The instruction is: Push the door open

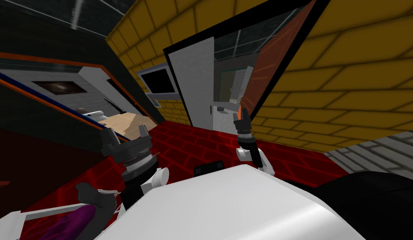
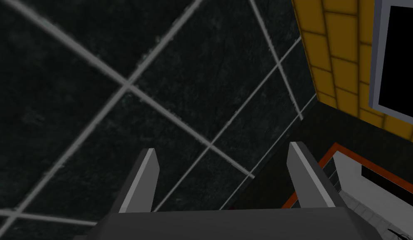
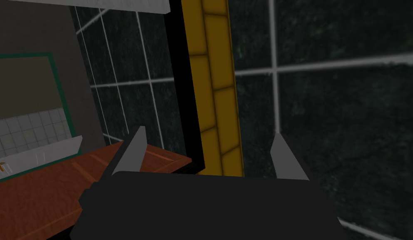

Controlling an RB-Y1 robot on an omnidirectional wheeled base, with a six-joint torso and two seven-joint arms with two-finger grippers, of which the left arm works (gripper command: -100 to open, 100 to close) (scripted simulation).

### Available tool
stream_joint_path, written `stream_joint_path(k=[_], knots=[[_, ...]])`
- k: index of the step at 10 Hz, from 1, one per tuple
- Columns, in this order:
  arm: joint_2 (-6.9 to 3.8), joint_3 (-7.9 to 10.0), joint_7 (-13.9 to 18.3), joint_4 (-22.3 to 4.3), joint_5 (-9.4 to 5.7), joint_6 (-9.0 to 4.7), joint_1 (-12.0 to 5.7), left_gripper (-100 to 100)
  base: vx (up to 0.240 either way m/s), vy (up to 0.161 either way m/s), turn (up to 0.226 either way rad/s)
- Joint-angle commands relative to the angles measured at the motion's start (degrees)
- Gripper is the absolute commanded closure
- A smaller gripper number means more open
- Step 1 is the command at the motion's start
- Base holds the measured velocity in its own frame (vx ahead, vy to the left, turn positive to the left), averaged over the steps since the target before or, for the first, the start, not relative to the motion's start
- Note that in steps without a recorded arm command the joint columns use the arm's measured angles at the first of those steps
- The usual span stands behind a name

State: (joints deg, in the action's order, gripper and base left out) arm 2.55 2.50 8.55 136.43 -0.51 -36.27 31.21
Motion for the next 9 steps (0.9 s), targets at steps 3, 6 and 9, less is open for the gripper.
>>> stream_joint_path(k=[3,6,9], knots=[[-1.35,-0.62,2.45,-4.2,-1.3,-0.59,-1.8,-100,0.07,-0.006,-0.082],[-2.33,-1.18,4.64,-7.94,-2.45,-1.12,-3.4,-100,0.094,-0.019,-0.071],[-3.38,-1.88,7.38,-12.63,-3.9,-1.79,-5.4,-100,0.094,-0.002,-0.095]])
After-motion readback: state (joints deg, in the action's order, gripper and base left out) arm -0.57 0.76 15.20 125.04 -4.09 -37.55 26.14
